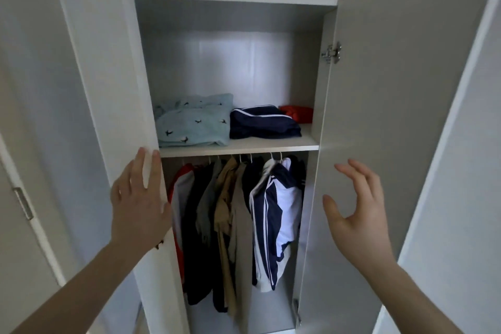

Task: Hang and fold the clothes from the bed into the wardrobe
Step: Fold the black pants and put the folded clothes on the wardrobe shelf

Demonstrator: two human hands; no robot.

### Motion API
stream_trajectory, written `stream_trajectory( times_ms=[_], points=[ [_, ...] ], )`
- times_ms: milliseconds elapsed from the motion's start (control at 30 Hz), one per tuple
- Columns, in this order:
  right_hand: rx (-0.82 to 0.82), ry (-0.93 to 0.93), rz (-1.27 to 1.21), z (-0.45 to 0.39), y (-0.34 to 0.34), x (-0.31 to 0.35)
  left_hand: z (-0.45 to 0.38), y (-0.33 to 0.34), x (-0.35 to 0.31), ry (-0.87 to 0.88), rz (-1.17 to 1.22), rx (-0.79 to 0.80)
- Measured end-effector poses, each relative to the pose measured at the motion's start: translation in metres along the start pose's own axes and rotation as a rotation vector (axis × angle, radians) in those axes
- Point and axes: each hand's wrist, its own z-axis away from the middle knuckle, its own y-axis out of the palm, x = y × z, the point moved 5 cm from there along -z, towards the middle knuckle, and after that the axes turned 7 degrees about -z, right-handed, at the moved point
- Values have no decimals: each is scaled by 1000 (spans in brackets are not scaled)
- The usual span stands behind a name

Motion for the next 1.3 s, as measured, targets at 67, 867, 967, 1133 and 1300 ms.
stream_trajectory(
  times_ms=[67, 867, 967, 1133, 1300],
  points=[
    [-75, -21, 53, -4, -20, -3, -17, 15, -10, 60, -15, 29],
    [-498, 166, 214, -64, -70, -83, -146, 121, -34, 166, -183, 556],
    [-486, 78, 131, -59, -53, -75, -149, 129, -38, 157, -183, 563],
    [-233, 91, -77, -42, 5, -65, -157, 142, -45, 142, -182, 581],
    [43, -40, -151, -44, 66, -40, -164, 150, -43, 137, -206, 576]
  ],
)
